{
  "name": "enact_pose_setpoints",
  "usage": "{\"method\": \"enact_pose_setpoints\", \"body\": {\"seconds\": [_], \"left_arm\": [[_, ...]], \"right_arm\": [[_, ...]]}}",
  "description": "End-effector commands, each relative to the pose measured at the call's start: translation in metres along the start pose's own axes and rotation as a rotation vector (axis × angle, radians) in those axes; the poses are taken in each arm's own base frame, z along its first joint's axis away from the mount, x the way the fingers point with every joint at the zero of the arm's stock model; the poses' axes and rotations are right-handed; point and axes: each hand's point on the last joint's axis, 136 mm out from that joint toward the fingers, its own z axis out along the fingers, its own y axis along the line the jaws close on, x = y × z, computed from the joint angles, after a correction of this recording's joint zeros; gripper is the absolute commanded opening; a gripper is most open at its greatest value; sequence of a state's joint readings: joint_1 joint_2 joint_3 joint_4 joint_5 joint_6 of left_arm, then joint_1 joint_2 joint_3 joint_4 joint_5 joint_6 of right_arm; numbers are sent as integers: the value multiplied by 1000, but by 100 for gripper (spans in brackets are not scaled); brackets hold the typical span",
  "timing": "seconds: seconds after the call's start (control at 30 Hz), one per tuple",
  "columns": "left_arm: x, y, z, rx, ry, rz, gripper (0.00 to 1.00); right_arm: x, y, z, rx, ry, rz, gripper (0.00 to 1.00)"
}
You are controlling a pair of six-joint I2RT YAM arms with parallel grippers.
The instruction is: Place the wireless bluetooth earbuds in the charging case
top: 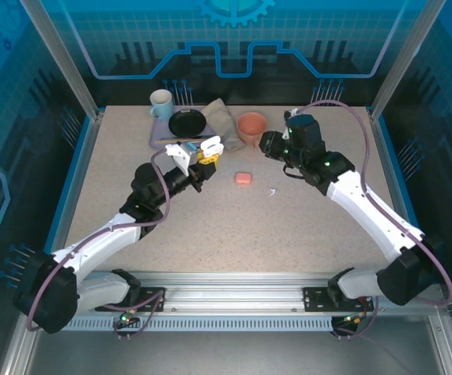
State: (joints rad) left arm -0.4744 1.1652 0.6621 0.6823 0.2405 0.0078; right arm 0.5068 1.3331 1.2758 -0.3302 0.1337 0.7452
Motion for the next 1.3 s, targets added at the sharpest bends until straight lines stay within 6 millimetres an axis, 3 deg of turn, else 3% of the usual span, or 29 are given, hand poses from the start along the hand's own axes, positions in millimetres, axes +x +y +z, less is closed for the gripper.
{"method": "enact_pose_setpoints", "body": {"seconds": [0.0,0.23,0.57,0.97,1.27], "left_arm": [[-26,0,9,-2,-63,50,0],[-28,-3,27,17,-61,81,0],[-33,1,42,-73,-102,93,0],[-47,12,59,-148,-162,30,0],[-44,15,67,-173,-166,17,0]], "right_arm": [[-35,29,-23,-93,-183,10,25],[-54,74,-51,-240,-340,2,25],[-47,128,-72,-437,-453,-22,25],[-35,135,-59,-473,-505,88,25],[-29,135,-45,-435,-530,139,24]]}}
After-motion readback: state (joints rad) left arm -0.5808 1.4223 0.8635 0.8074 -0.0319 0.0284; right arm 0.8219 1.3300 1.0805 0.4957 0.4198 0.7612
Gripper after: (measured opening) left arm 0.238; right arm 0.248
